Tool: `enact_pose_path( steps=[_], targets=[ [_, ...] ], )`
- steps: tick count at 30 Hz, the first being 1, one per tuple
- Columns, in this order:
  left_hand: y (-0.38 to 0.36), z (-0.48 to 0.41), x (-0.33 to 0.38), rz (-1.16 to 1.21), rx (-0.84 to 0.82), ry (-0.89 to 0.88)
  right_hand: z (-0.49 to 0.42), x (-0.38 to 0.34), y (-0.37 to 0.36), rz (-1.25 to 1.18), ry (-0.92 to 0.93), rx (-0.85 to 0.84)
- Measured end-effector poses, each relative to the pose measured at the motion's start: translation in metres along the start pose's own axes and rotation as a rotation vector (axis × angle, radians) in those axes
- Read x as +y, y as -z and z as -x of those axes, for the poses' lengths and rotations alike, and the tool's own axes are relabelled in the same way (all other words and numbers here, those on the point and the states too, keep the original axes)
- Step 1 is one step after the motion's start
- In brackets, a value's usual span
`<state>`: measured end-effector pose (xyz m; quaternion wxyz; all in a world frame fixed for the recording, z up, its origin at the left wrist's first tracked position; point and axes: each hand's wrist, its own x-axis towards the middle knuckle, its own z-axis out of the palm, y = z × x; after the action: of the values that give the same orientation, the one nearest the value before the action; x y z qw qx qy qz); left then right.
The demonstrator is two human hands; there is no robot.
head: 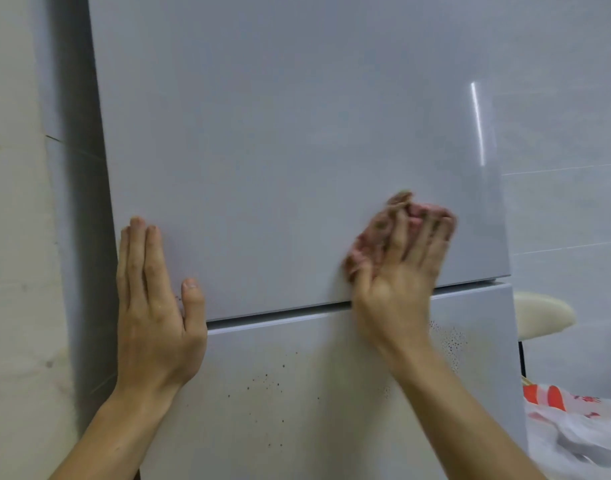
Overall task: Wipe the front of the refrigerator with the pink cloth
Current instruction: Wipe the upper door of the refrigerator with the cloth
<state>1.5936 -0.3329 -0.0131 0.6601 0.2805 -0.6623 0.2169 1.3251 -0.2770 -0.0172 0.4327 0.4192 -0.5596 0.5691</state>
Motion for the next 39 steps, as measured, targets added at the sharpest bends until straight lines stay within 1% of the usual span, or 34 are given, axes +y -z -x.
enact_pose_path(
  steps=[4, 7, 10, 13, 15, 17, 20, 22, 24, 26, 28, 30, 31, 32, 33, 35, 36, 39],
  targets=[
    [0.002, 0.002, -0.001, 0.041, 0.014, -0.018, 0.037, -0.055, 0.002, -0.121, 0.184, -0.063],
    [0.003, 0.007, -0.008, 0.018, 0.048, -0.058, 0.061, -0.095, 0.002, -0.124, 0.331, -0.139],
    [0.004, 0.015, -0.019, -0.021, 0.060, -0.088, 0.066, -0.124, -0.008, -0.108, 0.437, -0.116],
    [0.005, 0.025, -0.028, -0.051, 0.050, -0.093, 0.063, -0.129, -0.015, -0.087, 0.472, -0.109],
    [0.004, 0.031, -0.032, -0.095, 0.037, -0.111, 0.062, -0.116, -0.017, -0.138, 0.461, -0.096],
    [0.002, 0.038, -0.033, -0.139, 0.021, -0.115, 0.062, -0.092, -0.015, -0.138, 0.406, -0.052],
    [0.002, 0.043, -0.031, -0.116, 0.023, -0.085, 0.052, -0.038, -0.003, -0.056, 0.286, -0.010],
    [0.002, 0.044, -0.029, -0.077, 0.032, -0.059, 0.042, 0.005, 0.006, 0.027, 0.225, -0.033],
    [0.004, 0.043, -0.028, -0.010, 0.042, -0.014, 0.032, 0.048, 0.016, 0.034, 0.106, -0.053],
    [0.005, 0.044, -0.028, 0.068, 0.047, 0.039, 0.027, 0.077, 0.027, -0.008, -0.071, -0.021],
    [0.007, 0.044, -0.027, 0.128, 0.051, 0.077, 0.022, 0.092, 0.031, -0.114, -0.204, -0.001],
    [0.008, 0.045, -0.026, 0.169, 0.050, 0.123, 0.019, 0.083, 0.030, -0.307, -0.209, 0.091],
    [0.010, 0.046, -0.026, 0.191, 0.048, 0.144, 0.021, 0.070, 0.029, -0.328, -0.220, 0.142],
    [0.012, 0.047, -0.025, 0.207, 0.043, 0.163, 0.027, 0.057, 0.026, -0.311, -0.231, 0.156],
    [0.013, 0.050, -0.024, 0.220, 0.035, 0.170, 0.034, 0.041, 0.022, -0.268, -0.229, 0.135],
    [0.015, 0.055, -0.023, 0.257, 0.021, 0.178, 0.050, 0.002, 0.016, -0.150, -0.179, 0.086],
    [0.017, 0.057, -0.022, 0.306, 0.021, 0.199, 0.060, -0.013, 0.008, -0.128, -0.132, 0.069],
    [0.022, 0.060, -0.025, 0.560, 0.027, 0.306, 0.094, -0.076, -0.002, -0.240, 0.078, -0.025]
  ],
)
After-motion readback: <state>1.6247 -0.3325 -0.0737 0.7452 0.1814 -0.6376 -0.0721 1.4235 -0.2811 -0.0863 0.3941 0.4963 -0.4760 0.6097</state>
